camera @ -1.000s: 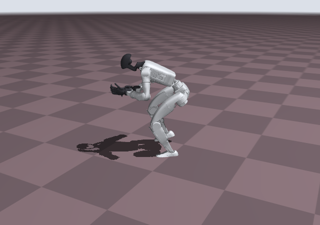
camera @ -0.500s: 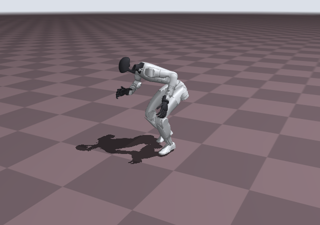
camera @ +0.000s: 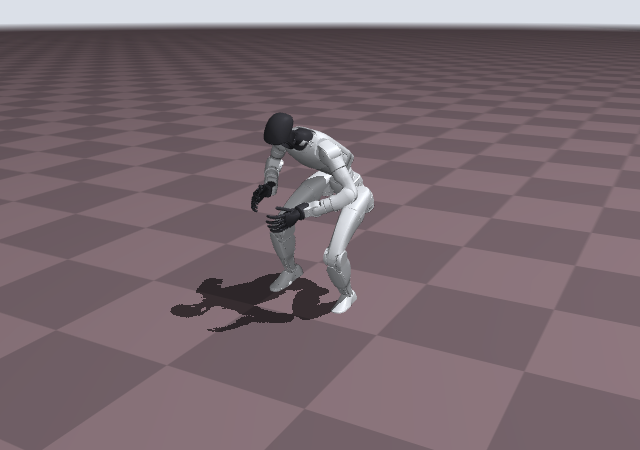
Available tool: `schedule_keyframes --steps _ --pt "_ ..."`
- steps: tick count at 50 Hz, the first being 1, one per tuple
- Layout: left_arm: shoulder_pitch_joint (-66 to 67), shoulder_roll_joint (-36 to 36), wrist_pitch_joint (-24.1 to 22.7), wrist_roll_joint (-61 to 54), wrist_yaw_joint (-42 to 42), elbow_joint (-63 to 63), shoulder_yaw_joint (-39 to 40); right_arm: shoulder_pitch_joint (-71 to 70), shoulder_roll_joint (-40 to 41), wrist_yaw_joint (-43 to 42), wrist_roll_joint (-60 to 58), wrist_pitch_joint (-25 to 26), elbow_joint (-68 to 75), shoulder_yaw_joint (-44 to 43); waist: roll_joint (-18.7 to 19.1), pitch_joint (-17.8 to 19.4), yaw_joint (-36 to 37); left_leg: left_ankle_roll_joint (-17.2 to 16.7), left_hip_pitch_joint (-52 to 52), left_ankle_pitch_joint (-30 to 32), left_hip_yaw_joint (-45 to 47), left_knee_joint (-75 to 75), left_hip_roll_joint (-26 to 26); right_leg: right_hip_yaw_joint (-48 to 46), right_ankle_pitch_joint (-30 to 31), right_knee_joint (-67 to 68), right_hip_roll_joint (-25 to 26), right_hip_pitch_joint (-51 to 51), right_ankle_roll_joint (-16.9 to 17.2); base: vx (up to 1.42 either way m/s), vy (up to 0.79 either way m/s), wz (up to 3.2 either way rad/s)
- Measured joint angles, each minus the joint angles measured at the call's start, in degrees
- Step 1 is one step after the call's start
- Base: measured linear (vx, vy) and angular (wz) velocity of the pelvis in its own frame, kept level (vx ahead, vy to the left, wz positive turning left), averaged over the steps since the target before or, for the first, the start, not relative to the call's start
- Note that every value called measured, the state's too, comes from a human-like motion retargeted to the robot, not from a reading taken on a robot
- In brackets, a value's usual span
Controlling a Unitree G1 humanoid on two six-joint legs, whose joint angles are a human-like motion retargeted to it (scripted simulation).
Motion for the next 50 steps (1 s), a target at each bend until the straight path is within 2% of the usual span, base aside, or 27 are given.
schedule_keyframes --steps 2,3,5,7,10,14,18,20,22,23,25,27,30,32,34,37,39,45,47,50 --pt "-8.04 0.45 0.91 1.26 2.37 -0.04 -3.02 -2.22 -2.08 0.15 1.63 -1.58 -0.2 -1.32 4.28 0.0 -0.24 -0.98 -3.89 0.61 -6.4 1.22 -2.38 2.69 -3.93 -0.69 3.89 0.0 0.72 0.19 -0.28 1.22" --pt "-10.67 0.23 1.14 1.76 2.64 -0.32 -4.28 -3.08 -2.81 0.26 1.54 -1.54 -0.02 -1.11 5.16 0.0 0.04 -0.74 -3.91 -0.03 -7.04 2.26 -2.76 2.51 -4.81 -0.13 3.74 0.0 0.72 0.27 -0.14 0.67" --pt "-13.79 -1.05 -0.59 1.59 0.6 -1.55 -6.81 -4.44 -3.45 0.79 0.78 -1.06 0.58 0.54 3.68 0.0 1.18 -0.77 -0.37 -2.11 -4.42 3.75 -1.67 -2.24 -3.73 1.05 1.58 0.0 0.71 0.38 -0.04 0.04" --pt "-14.9 -0.53 -0.9 1.6 -1.58 -2.03 -8.09 -6.36 -2.96 1.07 -0.7 0.24 1.02 2.44 2.35 0.0 1.8 -0.11 1.61 -4.49 -2.17 6.1 -0.27 -2.13 -3.27 2.61 0.39 0.0 -0.97 0.41 -0.08 -0.11" --pt "-14.26 1.8 -1.16 0.44 -2.55 -2.88 -9.58 -8.85 -2.63 0.76 -2.59 1.4 1.2 3.69 3.84 0.0 1.32 -0.3 1.62 -6.71 -4.15 9.71 -0.38 1.45 -4.49 3.24 0.88 0.0 -2.35 0.38 -0.19 0.45" --pt "-5.03 6.61 -3.06 -2.69 -2.11 -4.13 -8.5 -10.16 -3.57 -0.27 -4.31 2.18 0.74 3.75 6.11 0.0 1.24 -0.81 2.97 -9.34 -6.53 11.41 -0.39 2.81 -6.29 3.78 0.88 0.0 -2.67 0.37 -0.21 0.43" --pt "11.83 9.56 -4.26 -5.51 -0.38 -3.8 -1.76 -10.77 -4.85 -0.61 -4.18 2.41 -0.17 2.77 7.29 0.0 2.17 -1.34 3.29 -8.39 -8.03 11.59 0.05 3.17 -6.27 4.74 2.12 0.0 -2.65 0.36 -0.2 0.14" --pt "22.92 9.4 -3.91 -6.41 -0.31 -3.72 4.24 -10.97 -5.25 0.01 -3.34 2.28 -0.86 2.38 7.11 0.0 2.15 -2.0 1.66 -3.74 -8.76 13.34 -0.23 3.69 -4.02 5.29 3.47 0.0 -2.2 0.35 -0.19 0.19" --pt "34.64 7.63 -2.36 -6.41 -0.38 -4.07 11.67 -11.25 -5.29 0.83 -2.28 2.06 -1.68 2.03 6.61 0.0 1.13 -3.51 -1.71 3.82 -9.74 16.45 -1.61 3.42 -0.4 6.0 4.12 0.0 -1.53 0.36 -0.18 0.5" --pt "40.44 6.1 -1.06 -6.56 -0.51 -4.5 15.8 -10.9 -5.51 0.57 -1.44 1.66 -2.44 1.14 6.46 0.0 0.38 -4.49 -3.62 7.32 -10.2 18.31 -2.69 2.49 1.87 6.6 3.93 0.0 -0.8 0.36 -0.17 0.73" --pt "49.56 1.18 -2.05 -11.25 0.33 -6.38 21.87 -10.22 -5.77 -0.49 -0.47 1.32 -3.38 -0.35 5.76 0.0 -0.46 -5.73 -6.48 11.35 -9.33 20.51 -4.11 1.65 3.82 8.04 3.17 0.0 -0.17 0.35 -0.17 0.67" --pt "56.73 -2.0 0.23 -8.23 0.53 -5.57 25.78 -9.87 -5.95 0.07 -0.86 1.83 -3.49 -0.38 2.6 0.0 -0.15 -5.41 -6.51 10.18 -4.4 19.18 -2.43 4.71 3.58 9.47 4.84 0.17 0.52 0.31 -0.19 0.2" --pt "63.91 -8.11 -1.17 -11.19 0.81 -6.28 29.35 -10.01 -5.06 -0.56 -1.99 2.6 -3.09 0.44 -1.36 0.0 0.04 -4.46 -6.51 8.08 2.69 12.21 0.06 8.15 1.97 9.71 6.15 1.77 0.55 0.26 -0.16 0.24" --pt "66.42 -10.9 -2.75 -13.7 -0.07 -6.17 30.04 -10.8 -4.02 -1.03 -3.11 3.03 -2.49 1.85 -2.94 0.0 -0.89 -4.15 -6.51 8.71 6.8 4.38 0.19 9.27 1.09 9.26 5.16 3.08 0.57 0.22 -0.09 0.56" --pt "66.67 -12.45 -4.28 -15.45 -1.29 -5.3 29.8 -12.56 -2.95 -1.4 -4.43 3.23 -1.84 3.39 -4.4 0.0 -1.65 -3.81 -6.51 9.87 10.78 -4.99 0.02 9.36 0.64 8.49 3.26 3.02 0.59 0.2 -0.08 0.72" --pt "64.53 -12.59 -2.99 -16.14 -2.46 -3.24 29.08 -14.71 -3.19 -3.71 -5.96 3.42 -2.19 3.18 -4.11 0.0 -2.34 -4.27 -6.51 12.98 12.67 -18.85 -2.04 6.96 3.67 5.5 0.46 2.48 0.65 0.22 -0.08 0.67" --pt "62.35 -11.37 -2.02 -15.2 -2.7 -1.71 27.88 -15.45 -3.03 -4.87 -6.42 3.07 -2.73 3.37 -4.8 0.0 -2.12 -4.15 -6.51 15.88 12.8 -22.37 -2.61 5.35 5.75 4.6 -0.73 2.15 0.65 0.29 0.01 0.18" --pt "52.37 -7.76 -0.57 -11.11 -1.88 1.96 22.92 -12.64 -1.46 -6.45 -4.64 1.05 -3.4 3.07 -8.61 0.0 -2.28 -3.18 -6.51 18.43 12.33 -18.88 -3.21 4.06 8.46 4.08 -1.35 4.24 0.66 0.35 0.05 0.14" --pt "47.25 -7.06 -0.13 -8.95 -0.74 3.06 21.63 -9.99 -0.49 -6.73 -3.78 0.29 -3.36 1.14 -9.27 0.0 -2.4 -3.19 -6.51 17.16 11.49 -16.92 -3.36 3.67 8.73 5.16 -1.28 2.98 0.67 0.37 0.05 0.02" --pt "39.66 -7.14 1.01 -5.72 1.14 4.24 18.99 -3.09 2.2 -6.73 -3.43 -0.41 -3.6 -3.33 -7.71 0.0 -2.14 -3.07 -6.51 13.62 6.93 -11.55 -3.1 1.31 8.82 7.02 -0.88 0.38 0.7 0.38 0.03 -0.12"
